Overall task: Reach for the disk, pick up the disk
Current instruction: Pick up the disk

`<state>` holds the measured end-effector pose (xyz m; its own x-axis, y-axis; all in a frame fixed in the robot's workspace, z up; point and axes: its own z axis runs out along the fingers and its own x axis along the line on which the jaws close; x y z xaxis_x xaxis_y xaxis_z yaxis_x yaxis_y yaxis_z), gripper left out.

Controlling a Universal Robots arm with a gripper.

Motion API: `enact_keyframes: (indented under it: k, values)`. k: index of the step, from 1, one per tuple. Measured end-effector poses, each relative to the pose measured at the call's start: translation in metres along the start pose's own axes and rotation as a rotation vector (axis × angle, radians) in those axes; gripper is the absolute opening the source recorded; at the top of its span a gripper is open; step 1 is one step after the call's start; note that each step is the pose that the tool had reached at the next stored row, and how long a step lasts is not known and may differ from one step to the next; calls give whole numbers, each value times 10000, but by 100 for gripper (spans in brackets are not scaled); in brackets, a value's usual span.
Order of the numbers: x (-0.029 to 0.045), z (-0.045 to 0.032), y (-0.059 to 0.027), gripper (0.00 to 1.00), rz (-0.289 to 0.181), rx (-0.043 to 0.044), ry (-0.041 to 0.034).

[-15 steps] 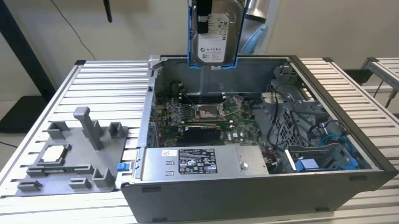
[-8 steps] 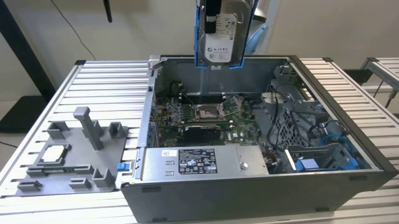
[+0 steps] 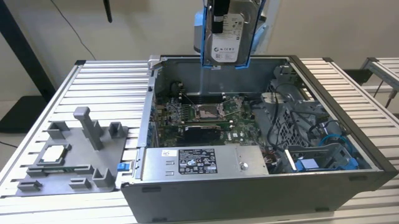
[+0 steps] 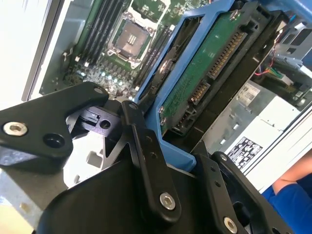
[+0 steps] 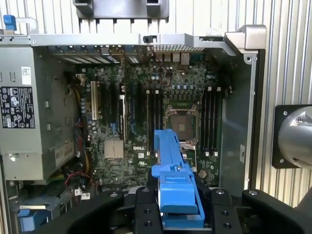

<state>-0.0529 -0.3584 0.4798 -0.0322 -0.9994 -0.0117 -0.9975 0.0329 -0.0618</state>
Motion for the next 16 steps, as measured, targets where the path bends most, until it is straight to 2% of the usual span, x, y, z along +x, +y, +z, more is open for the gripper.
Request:
enact_keyframes:
  k: [12,16]
  values:
    - [-8,15,-247,0,0,0,-1]
    - [-9,18,-294,0,0,0,-1]
